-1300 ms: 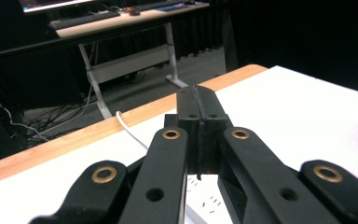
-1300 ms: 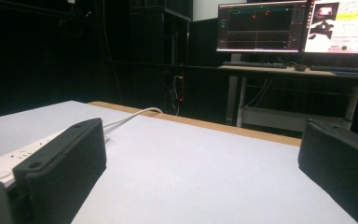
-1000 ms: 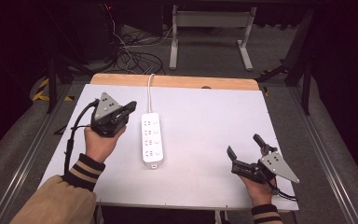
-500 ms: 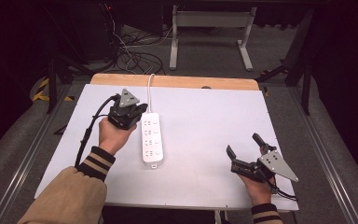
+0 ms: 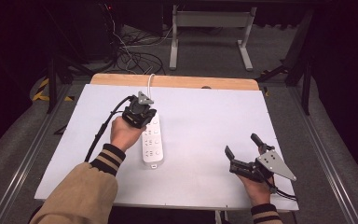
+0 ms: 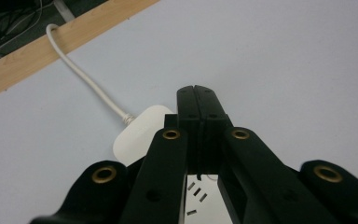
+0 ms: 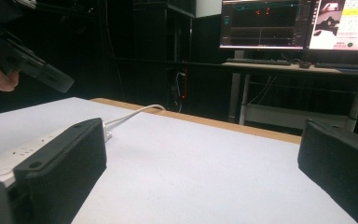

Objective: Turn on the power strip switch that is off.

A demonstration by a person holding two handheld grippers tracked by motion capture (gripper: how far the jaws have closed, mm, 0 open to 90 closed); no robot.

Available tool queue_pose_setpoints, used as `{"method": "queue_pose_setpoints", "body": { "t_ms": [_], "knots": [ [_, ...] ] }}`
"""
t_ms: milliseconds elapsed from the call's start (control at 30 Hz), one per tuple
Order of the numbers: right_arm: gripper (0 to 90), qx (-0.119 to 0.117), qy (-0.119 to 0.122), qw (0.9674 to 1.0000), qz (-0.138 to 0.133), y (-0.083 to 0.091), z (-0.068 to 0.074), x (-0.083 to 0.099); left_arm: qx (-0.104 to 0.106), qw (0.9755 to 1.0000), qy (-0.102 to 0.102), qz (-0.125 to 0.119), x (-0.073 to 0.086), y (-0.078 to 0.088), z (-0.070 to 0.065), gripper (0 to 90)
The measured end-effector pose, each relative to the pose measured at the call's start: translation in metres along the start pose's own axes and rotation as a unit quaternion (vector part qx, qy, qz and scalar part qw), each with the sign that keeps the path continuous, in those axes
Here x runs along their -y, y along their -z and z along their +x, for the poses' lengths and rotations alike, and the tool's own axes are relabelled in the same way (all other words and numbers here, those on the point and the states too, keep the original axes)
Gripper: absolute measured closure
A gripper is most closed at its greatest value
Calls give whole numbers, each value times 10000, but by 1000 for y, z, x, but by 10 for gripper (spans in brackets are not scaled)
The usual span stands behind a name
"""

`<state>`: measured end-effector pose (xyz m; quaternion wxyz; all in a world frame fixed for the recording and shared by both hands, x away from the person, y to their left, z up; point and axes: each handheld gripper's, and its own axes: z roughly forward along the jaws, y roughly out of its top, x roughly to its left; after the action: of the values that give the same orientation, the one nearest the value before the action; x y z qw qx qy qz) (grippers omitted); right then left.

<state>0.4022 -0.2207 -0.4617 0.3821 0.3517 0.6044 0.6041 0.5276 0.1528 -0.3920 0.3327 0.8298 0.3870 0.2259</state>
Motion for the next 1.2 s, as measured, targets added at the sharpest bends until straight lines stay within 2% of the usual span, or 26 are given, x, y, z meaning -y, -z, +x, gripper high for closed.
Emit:
{"method": "queue_pose_setpoints", "body": {
  "t_ms": [233, 367, 600, 1200],
  "knots": [
    [18, 38, -24, 10000, -33, 1, -1, -1, 38, 9995, 47, 317, 2, -16, 5, 900],
    [19, -7, -16, 10000, -47, 1, 0, -2, 30, 9985, 154, 527, 3, -30, 10, 900],
    [19, -25, -23, 10000, -28, 2, 0, -1, -56, 9966, 163, 800, 5, -46, 12, 900],
    [19, -20, -74, 10000, -20, 2, 1, -1, 161, 9950, 283, 946, 8, -61, 17, 900]
  ]
}}
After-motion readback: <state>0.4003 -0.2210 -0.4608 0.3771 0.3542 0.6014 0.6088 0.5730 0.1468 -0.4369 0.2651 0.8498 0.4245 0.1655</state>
